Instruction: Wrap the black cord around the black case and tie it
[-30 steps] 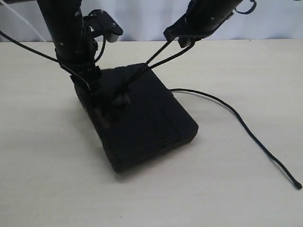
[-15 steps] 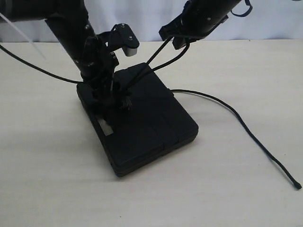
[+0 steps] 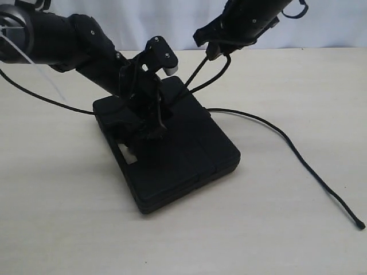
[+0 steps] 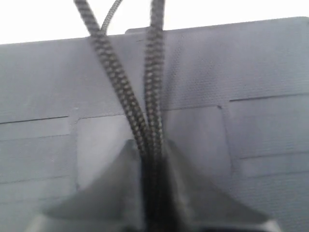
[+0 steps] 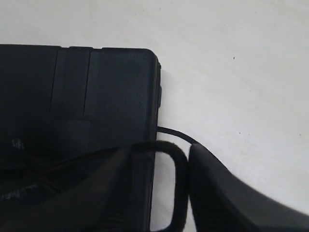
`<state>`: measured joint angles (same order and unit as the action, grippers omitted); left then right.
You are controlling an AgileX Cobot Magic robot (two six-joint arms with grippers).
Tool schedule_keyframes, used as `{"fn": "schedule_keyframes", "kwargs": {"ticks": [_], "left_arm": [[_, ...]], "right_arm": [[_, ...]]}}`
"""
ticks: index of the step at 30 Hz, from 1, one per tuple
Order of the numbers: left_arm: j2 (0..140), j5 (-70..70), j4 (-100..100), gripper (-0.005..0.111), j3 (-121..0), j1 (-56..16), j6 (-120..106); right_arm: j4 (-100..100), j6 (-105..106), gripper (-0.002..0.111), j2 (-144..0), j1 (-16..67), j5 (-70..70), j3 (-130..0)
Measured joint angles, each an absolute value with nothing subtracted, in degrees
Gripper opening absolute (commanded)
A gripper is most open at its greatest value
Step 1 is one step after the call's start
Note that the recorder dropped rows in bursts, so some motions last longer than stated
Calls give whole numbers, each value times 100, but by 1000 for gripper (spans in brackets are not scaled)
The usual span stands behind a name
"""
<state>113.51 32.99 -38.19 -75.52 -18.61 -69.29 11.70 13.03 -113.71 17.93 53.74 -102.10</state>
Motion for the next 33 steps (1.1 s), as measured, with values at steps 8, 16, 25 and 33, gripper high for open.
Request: {"fn": "schedule_keyframes", "kwargs": {"ticks": [8, 16, 25, 33], "left_arm": [[11378, 3153, -3866, 0, -7546, -1861, -7156], [11321, 1732, -4580, 0, -6661, -1895, -9077], [11150, 1473, -5538, 0, -6397, -2486, -10813], [11150, 1449, -5580, 0, -6372, -2533, -10925]], "right_arm": [[-162, 1023, 54, -10628, 1592, 6575, -10210], [-265, 1156, 54, -10563, 256, 6947, -8687], [-178, 1670, 54, -10971, 203, 5475, -6600], [-322, 1499, 43, -11459, 213, 5026, -6474]]}}
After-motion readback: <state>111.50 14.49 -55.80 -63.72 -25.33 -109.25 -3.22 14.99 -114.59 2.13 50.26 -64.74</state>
